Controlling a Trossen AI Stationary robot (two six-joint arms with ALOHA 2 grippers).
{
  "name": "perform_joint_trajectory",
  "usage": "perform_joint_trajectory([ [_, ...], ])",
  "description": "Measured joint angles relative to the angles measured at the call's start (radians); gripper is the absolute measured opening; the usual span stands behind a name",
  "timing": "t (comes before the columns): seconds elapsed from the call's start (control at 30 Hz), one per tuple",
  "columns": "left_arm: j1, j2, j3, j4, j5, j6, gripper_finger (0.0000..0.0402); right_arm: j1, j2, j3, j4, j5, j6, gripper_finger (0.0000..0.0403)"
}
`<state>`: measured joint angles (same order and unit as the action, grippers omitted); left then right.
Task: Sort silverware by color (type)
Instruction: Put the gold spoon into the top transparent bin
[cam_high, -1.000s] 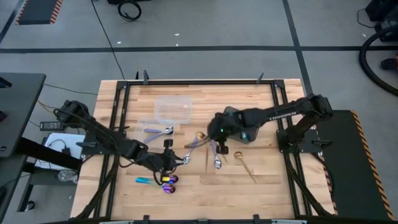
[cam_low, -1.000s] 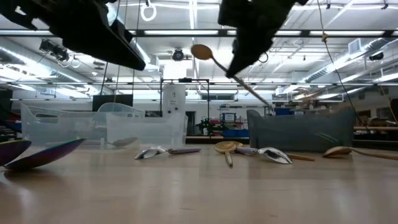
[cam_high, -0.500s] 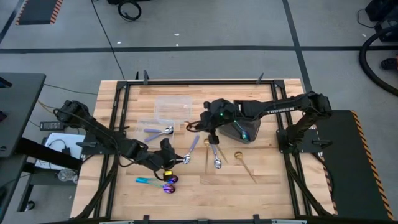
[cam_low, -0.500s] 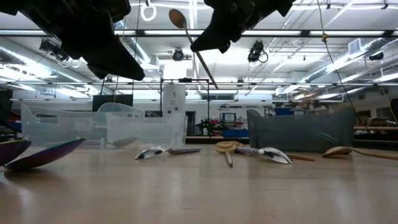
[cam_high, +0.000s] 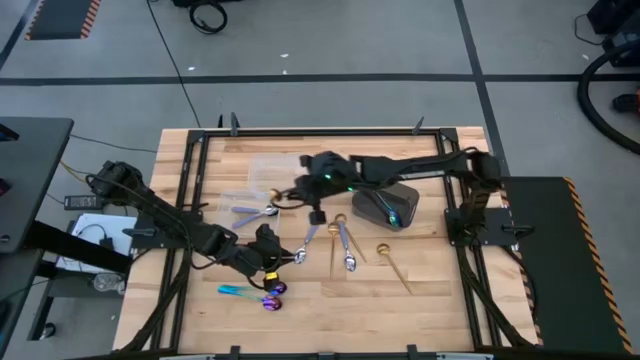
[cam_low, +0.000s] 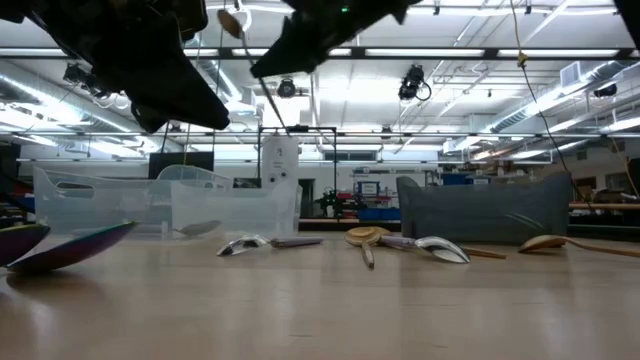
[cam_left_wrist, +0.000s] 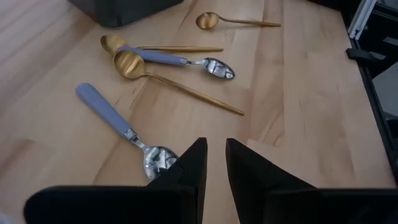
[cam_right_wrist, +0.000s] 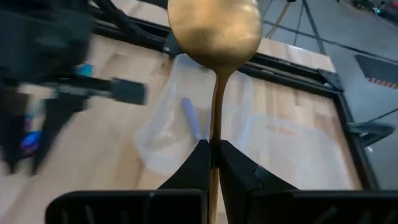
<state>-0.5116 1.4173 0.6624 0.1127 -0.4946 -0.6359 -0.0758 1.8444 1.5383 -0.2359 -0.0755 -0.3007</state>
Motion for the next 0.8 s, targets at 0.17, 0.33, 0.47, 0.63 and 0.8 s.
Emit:
perform_joint_trajectory([
  [0.17, -0.036, 0.0, 0.0, -0.01, 0.001, -0.008, 0.0066, -0.037, 0.117, 0.173, -0.065, 0.003, -0.02, 0.0023],
  [0.33, -0.076, 0.0, 0.0, -0.015, 0.0, -0.008, 0.0066, -0.079, 0.186, 0.258, -0.073, -0.032, -0.035, 0.0023],
  [0.47, -0.1, 0.0, 0.0, -0.011, 0.0, -0.009, 0.0066, -0.12, 0.229, 0.274, -0.077, -0.117, -0.046, 0.0023],
  [0.63, -0.11, 0.0, 0.0, -0.006, -0.003, -0.038, 0.0066, -0.182, 0.25, 0.277, -0.074, -0.258, -0.056, 0.0023],
  [0.8, -0.107, 0.0, 0.0, -0.034, -0.108, -0.06, 0.0066, -0.22, 0.263, 0.276, -0.147, -0.366, -0.048, 0.0023],
])
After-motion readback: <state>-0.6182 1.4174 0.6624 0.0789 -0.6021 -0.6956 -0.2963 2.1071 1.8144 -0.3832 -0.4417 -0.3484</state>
